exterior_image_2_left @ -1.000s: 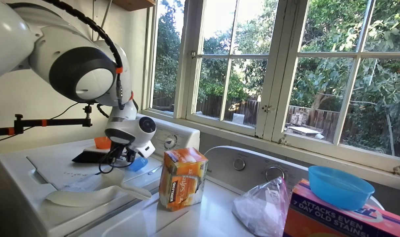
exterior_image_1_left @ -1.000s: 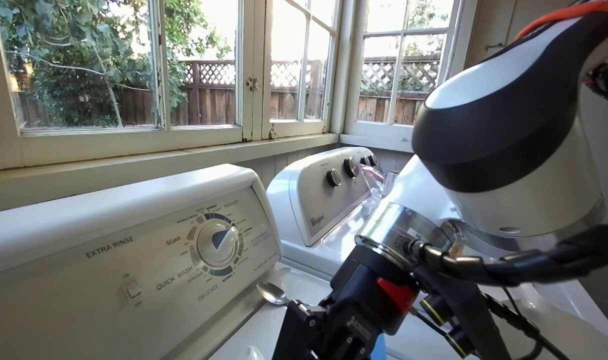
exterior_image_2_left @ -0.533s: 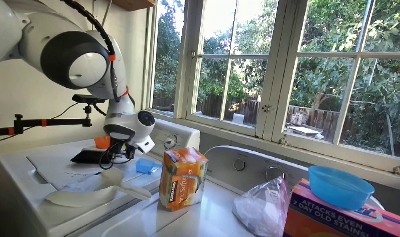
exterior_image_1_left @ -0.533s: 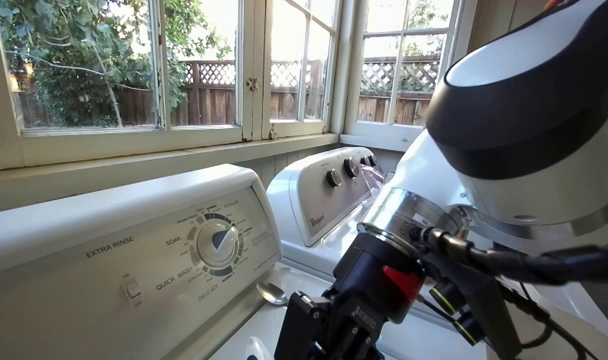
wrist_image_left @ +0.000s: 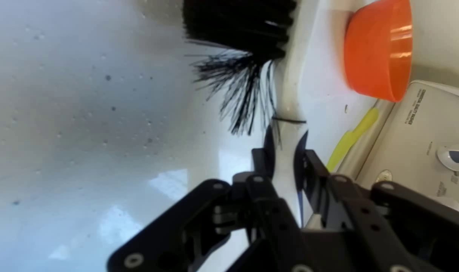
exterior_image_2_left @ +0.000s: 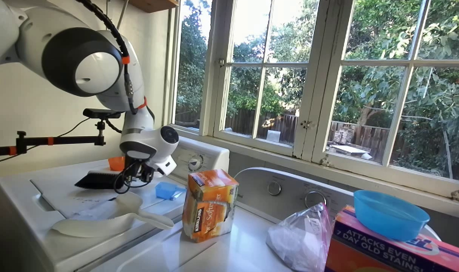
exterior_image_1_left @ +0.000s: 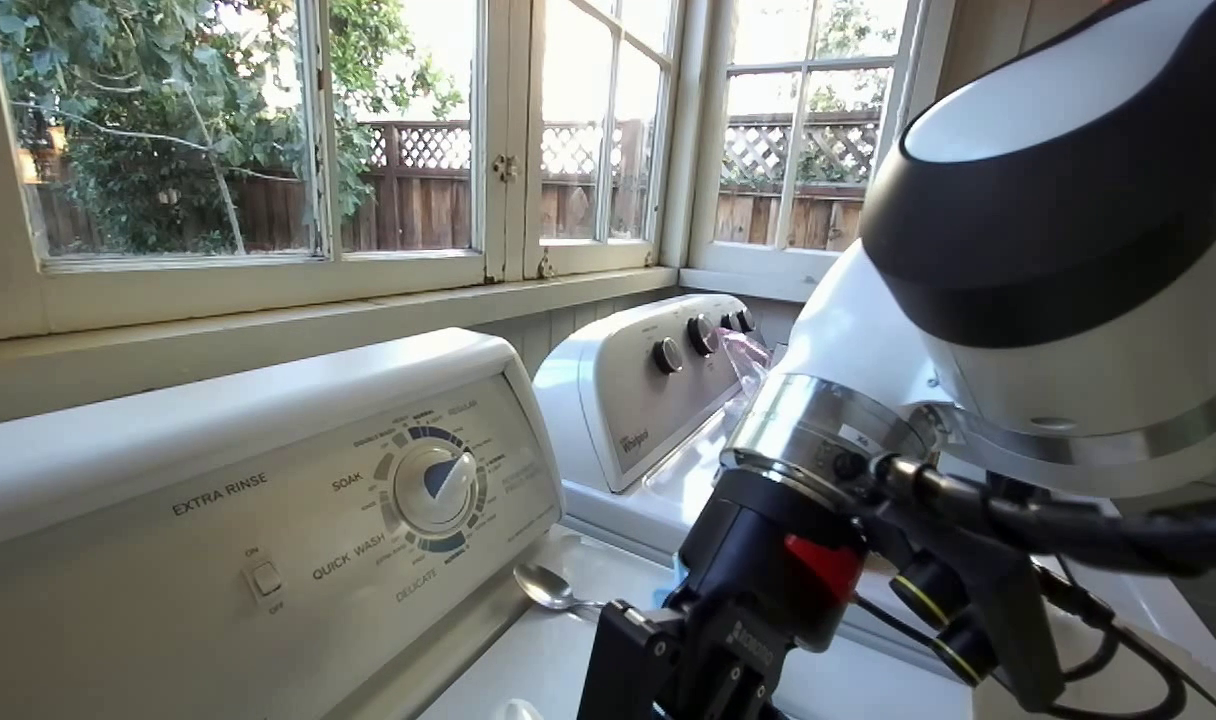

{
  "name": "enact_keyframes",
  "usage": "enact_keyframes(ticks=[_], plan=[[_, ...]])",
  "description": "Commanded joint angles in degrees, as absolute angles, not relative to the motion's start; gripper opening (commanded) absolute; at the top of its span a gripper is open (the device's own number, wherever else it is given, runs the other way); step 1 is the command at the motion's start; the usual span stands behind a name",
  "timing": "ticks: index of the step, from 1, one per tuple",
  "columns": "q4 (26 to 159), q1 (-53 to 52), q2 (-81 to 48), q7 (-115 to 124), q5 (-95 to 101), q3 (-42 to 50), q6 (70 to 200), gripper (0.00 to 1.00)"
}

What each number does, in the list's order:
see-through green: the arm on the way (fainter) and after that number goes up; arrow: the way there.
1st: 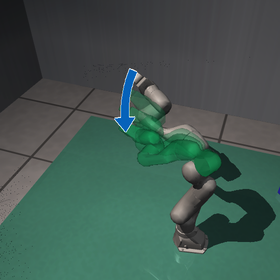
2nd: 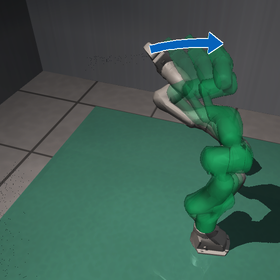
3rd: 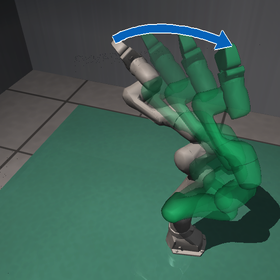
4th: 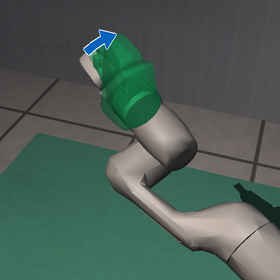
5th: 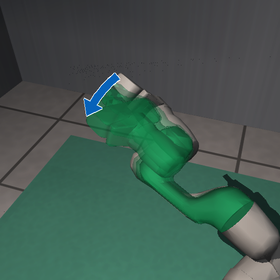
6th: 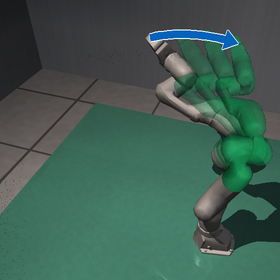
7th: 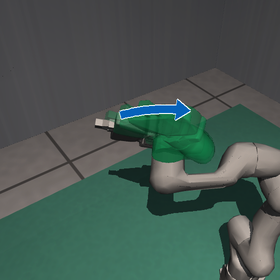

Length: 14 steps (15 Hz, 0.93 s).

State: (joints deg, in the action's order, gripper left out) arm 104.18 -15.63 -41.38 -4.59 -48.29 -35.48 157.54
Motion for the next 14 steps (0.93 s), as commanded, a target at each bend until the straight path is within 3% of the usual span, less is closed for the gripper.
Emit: enact_keyframes(ticks=[1, 6, 14], plan=[[107.7, -15.9, -39.2, -4.7, -49.7, -35.0, 157.4, 0.07], [110.6, -16.0, -37.8, -8.3, -54.4, -37.8, 166.2, 0.07], [122.6, -21.3, -25.9, -0.9, -43.1, -31.3, 159.3, 0.07]])
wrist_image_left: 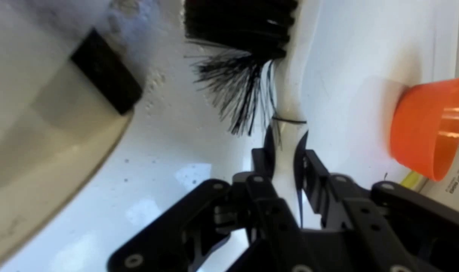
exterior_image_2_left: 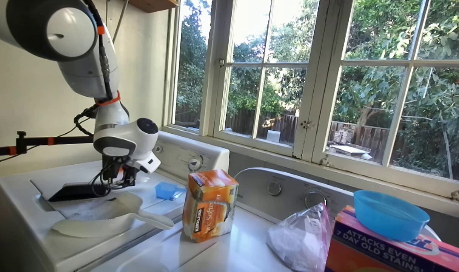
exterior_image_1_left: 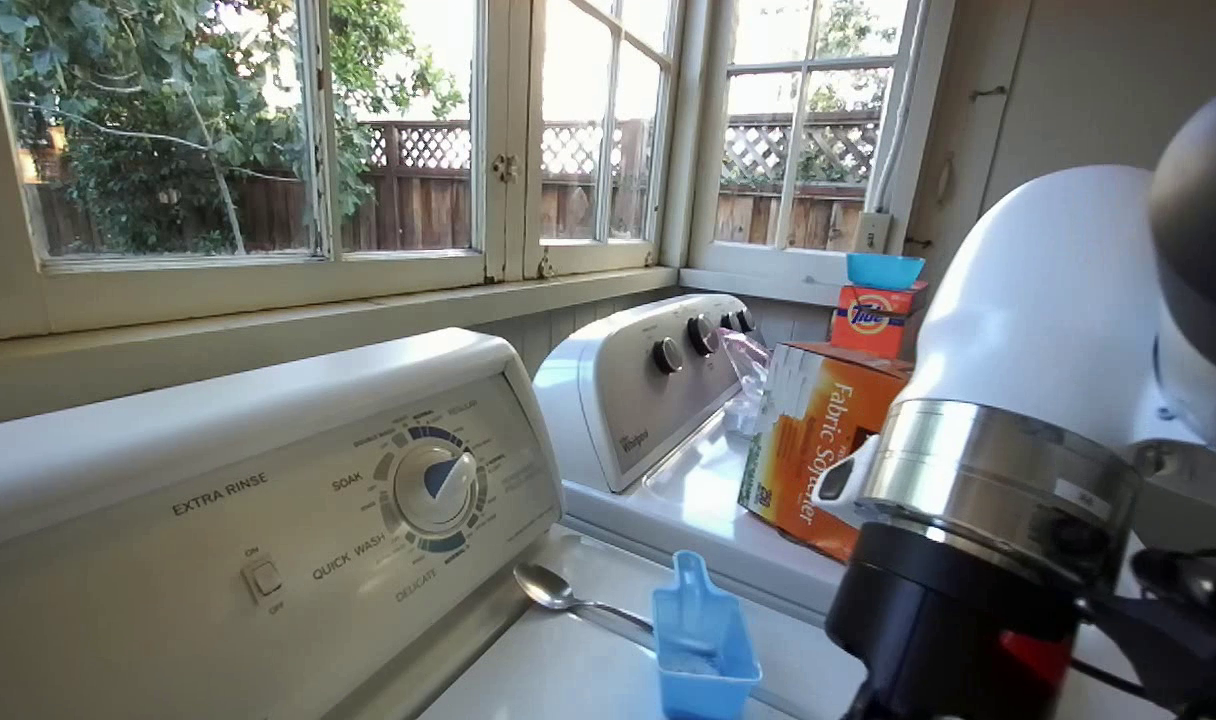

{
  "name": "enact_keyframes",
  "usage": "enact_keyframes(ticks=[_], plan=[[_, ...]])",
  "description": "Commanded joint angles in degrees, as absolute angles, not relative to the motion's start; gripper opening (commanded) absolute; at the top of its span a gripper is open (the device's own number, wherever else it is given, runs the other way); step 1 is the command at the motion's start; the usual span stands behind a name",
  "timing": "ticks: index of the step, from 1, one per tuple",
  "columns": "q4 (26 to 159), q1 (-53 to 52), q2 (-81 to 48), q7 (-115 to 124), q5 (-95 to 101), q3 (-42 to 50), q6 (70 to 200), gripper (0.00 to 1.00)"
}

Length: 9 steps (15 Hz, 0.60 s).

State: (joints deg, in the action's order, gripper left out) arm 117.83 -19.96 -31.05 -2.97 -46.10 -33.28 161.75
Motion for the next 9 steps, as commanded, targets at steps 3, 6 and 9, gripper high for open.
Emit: enact_keyframes(ticks=[3, 6, 9], plan=[[124.9, -21.2, -23.5, -1.5, -40.9, -31.3, 159.1, 0.07], [125.8, -18.9, -22.1, -5.5, -39.1, -32.6, 155.1, 0.07], [123.7, -19.1, -24.0, -6.6, -40.6, -32.7, 155.8, 0.27]])
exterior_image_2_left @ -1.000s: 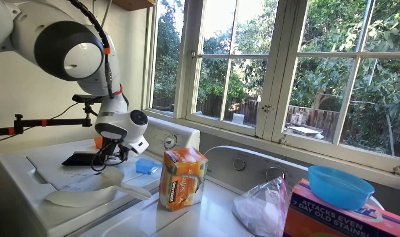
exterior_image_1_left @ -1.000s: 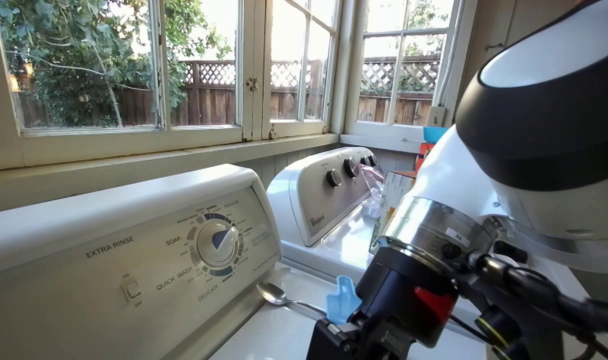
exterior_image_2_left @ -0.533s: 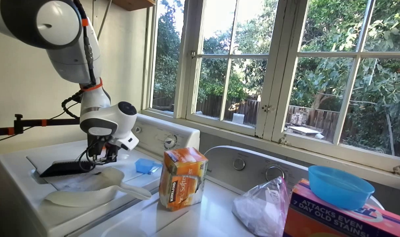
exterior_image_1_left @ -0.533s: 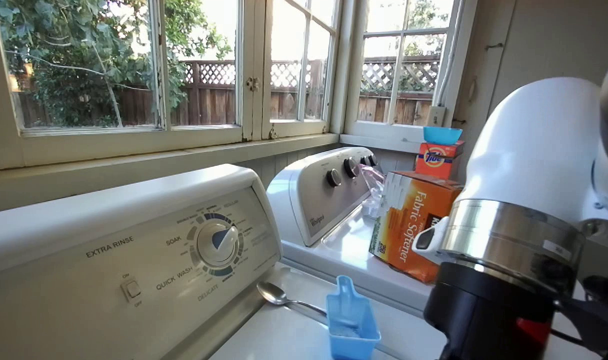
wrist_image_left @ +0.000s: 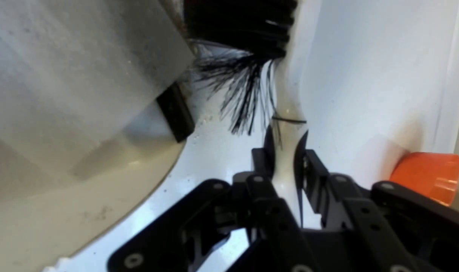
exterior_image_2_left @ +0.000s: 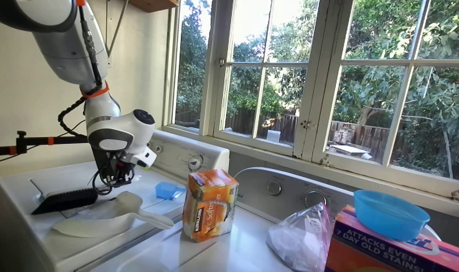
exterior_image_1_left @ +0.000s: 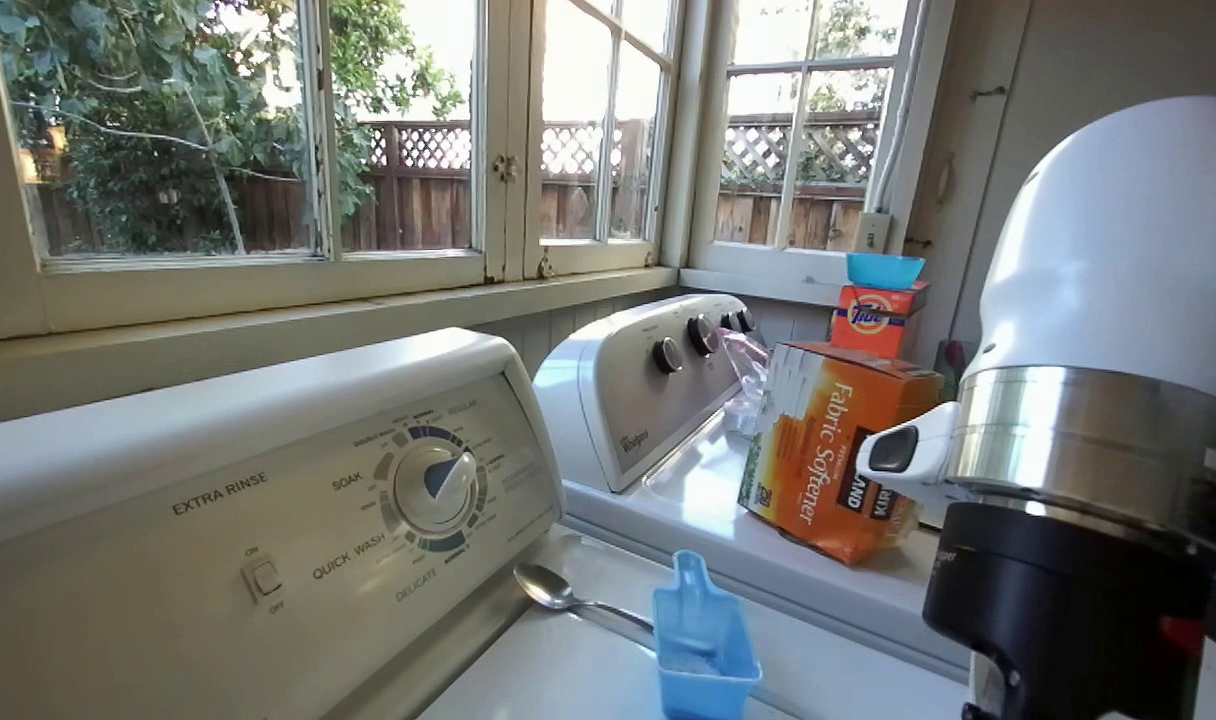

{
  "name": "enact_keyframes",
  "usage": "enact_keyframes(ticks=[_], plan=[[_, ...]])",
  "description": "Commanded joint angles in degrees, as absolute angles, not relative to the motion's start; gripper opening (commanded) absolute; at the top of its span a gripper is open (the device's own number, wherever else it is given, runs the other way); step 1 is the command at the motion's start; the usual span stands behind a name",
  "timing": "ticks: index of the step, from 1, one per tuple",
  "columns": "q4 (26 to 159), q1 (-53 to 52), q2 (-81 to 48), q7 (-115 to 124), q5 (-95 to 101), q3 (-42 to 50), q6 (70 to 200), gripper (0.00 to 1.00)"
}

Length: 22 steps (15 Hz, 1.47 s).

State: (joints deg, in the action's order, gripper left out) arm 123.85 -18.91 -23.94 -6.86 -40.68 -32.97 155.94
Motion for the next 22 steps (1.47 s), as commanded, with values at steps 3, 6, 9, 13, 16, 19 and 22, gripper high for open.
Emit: enact_keyframes(ticks=[3, 6, 9, 13, 16, 19, 22], plan=[[122.8, -16.2, -25.0, -12.6, -44.3, -35.2, 157.1, 0.07], [121.1, -13.6, -25.4, -17.0, -48.7, -37.2, 155.6, 0.07], [119.1, -12.1, -25.9, -21.7, -53.9, -38.3, 155.0, 0.07], [114.0, -13.5, -30.5, -26.4, -56.6, -37.5, 156.0, 0.07], [109.7, -14.7, -35.0, -26.7, -55.3, -36.8, 154.2, 0.07], [105.3, -15.8, -39.3, -24.7, -51.3, -34.9, 146.0, 0.07], [102.7, -17.8, -40.5, -20.8, -47.4, -31.7, 138.2, 0.07]])
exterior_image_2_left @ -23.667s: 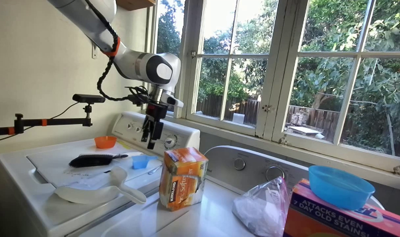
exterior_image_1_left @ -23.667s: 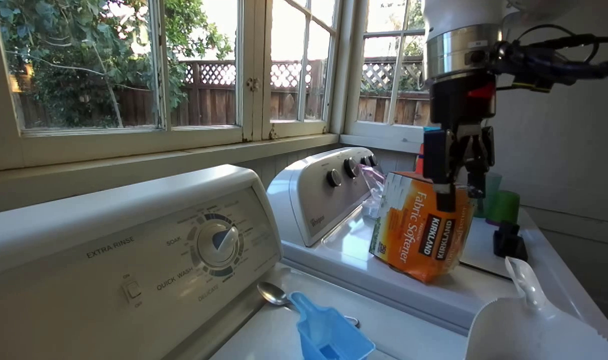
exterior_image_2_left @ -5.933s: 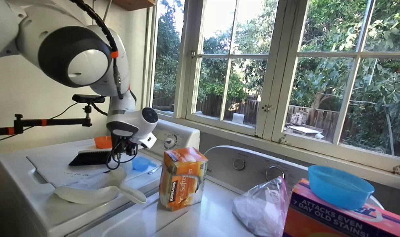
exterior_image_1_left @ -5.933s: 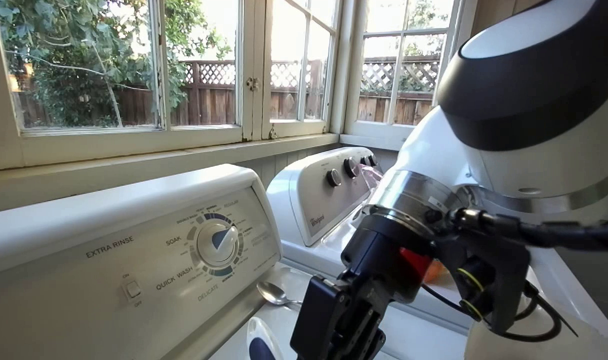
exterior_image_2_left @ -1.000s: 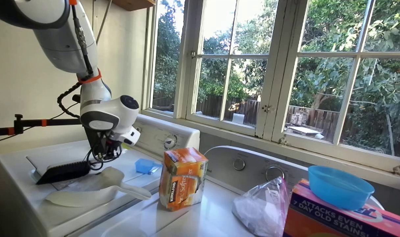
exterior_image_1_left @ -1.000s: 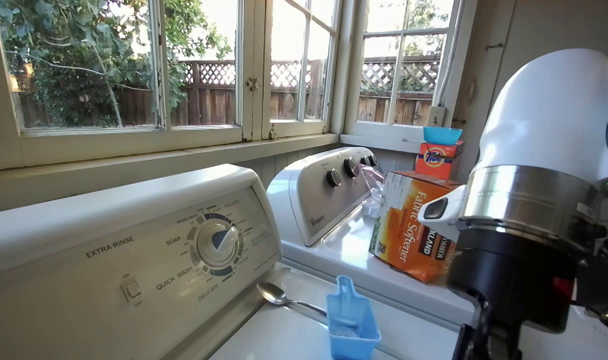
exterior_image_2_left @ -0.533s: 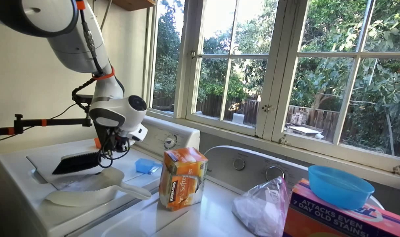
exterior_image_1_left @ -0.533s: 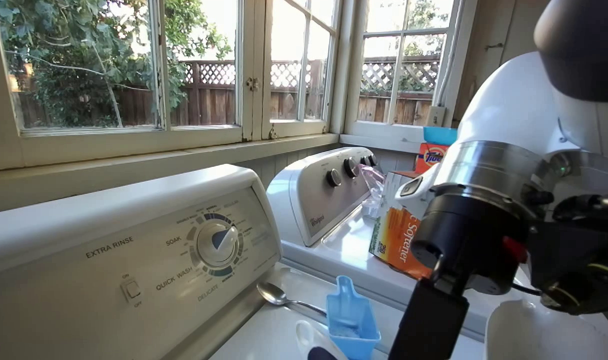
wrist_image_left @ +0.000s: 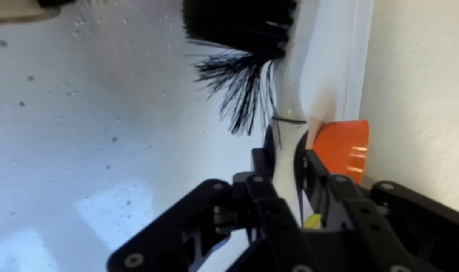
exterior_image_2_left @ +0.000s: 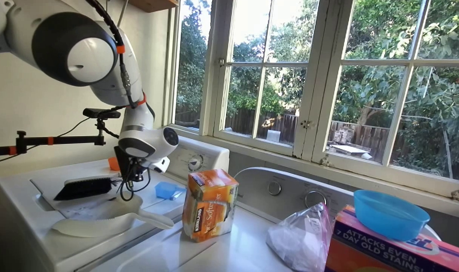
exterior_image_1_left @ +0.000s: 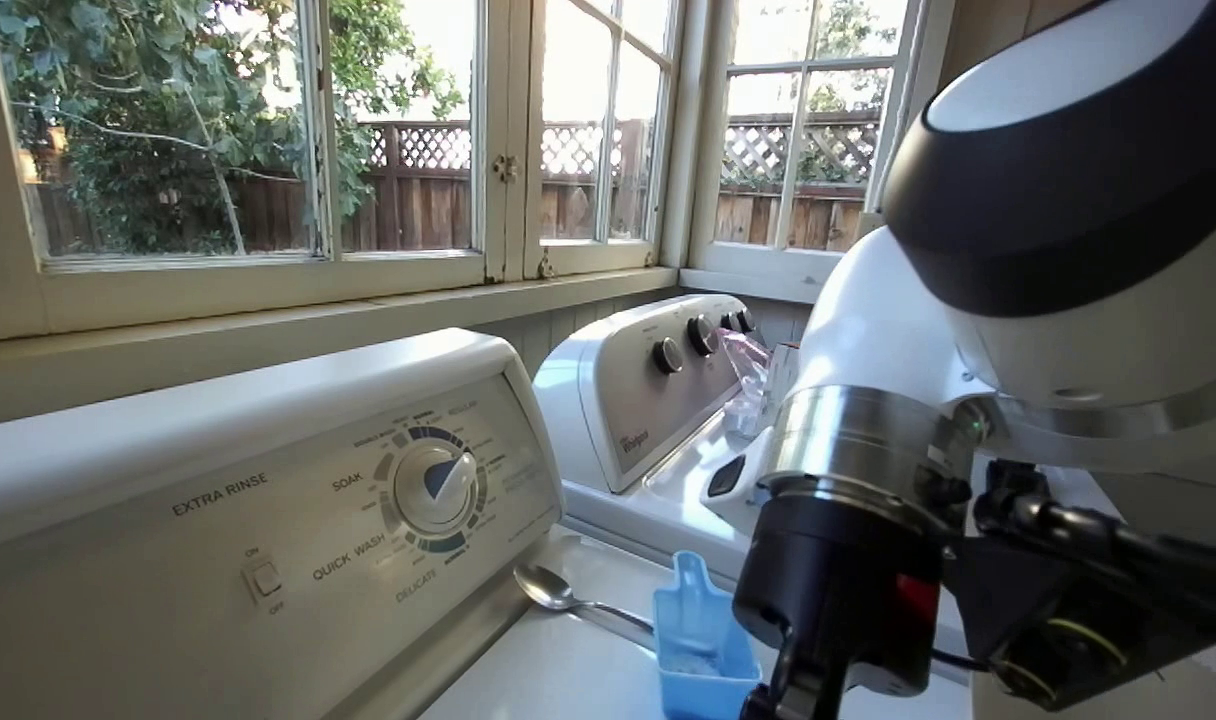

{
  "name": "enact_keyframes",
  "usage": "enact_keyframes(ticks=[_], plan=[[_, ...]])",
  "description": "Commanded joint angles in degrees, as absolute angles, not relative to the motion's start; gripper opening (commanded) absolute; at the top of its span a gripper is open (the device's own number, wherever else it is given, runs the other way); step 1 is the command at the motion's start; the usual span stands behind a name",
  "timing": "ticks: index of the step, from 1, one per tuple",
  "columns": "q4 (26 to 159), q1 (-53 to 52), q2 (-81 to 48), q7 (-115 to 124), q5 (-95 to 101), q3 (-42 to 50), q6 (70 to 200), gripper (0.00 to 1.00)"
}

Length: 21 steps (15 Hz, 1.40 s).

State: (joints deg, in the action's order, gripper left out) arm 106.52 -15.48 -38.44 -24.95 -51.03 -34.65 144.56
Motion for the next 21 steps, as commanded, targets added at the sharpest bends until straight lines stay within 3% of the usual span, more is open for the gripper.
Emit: enact_keyframes(ticks=[1, 8, 21], plan=[[102.2, -18.4, -40.4, -19.2, -46.2, -30.6, 136.3, 0.07], [101.6, -22.0, -38.3, -13.3, -37.8, -26.6, 128.7, 0.07], [110.6, -23.7, -29.3, -14.2, -23.8, -28.1, 129.2, 0.07]])
